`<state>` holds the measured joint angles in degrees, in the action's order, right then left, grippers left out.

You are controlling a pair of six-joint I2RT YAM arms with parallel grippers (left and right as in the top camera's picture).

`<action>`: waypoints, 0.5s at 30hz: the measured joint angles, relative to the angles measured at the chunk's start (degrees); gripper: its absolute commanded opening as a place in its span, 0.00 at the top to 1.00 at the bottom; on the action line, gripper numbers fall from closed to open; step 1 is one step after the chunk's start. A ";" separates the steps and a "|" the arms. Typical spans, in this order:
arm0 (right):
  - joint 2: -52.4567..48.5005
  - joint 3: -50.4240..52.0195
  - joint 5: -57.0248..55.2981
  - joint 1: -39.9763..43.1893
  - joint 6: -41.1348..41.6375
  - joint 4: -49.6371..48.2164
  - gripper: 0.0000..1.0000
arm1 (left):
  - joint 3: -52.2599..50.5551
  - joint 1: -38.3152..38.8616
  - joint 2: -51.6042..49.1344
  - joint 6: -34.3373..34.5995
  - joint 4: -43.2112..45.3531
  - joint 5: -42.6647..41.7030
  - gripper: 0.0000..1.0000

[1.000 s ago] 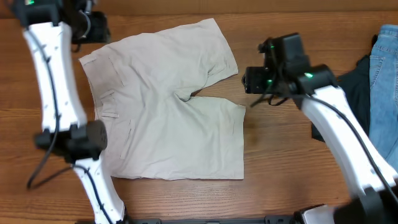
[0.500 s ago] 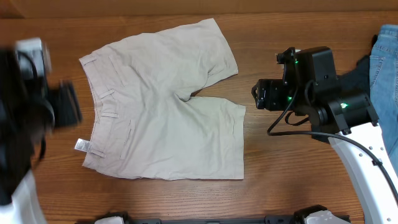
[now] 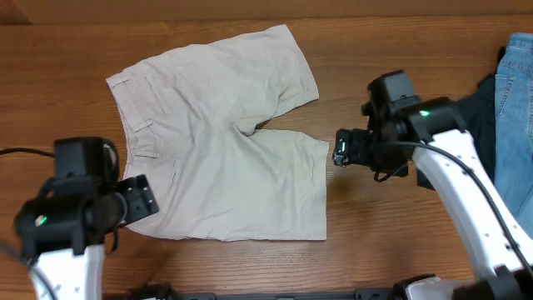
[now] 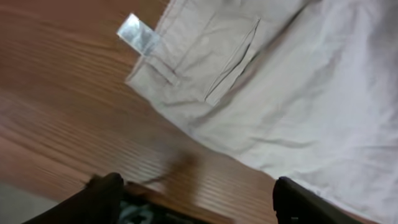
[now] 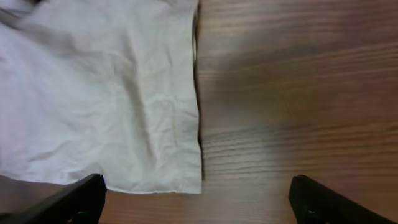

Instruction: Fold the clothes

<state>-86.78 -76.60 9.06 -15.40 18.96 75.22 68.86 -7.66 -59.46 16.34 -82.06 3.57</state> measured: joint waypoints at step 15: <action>-0.70 17.59 6.05 0.00 -0.42 -3.89 0.01 | -8.15 0.00 -5.53 2.05 7.48 -4.02 0.10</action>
<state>-87.48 -59.00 15.11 -15.40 18.55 71.33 60.71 -7.66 -64.99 18.39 -74.59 -0.45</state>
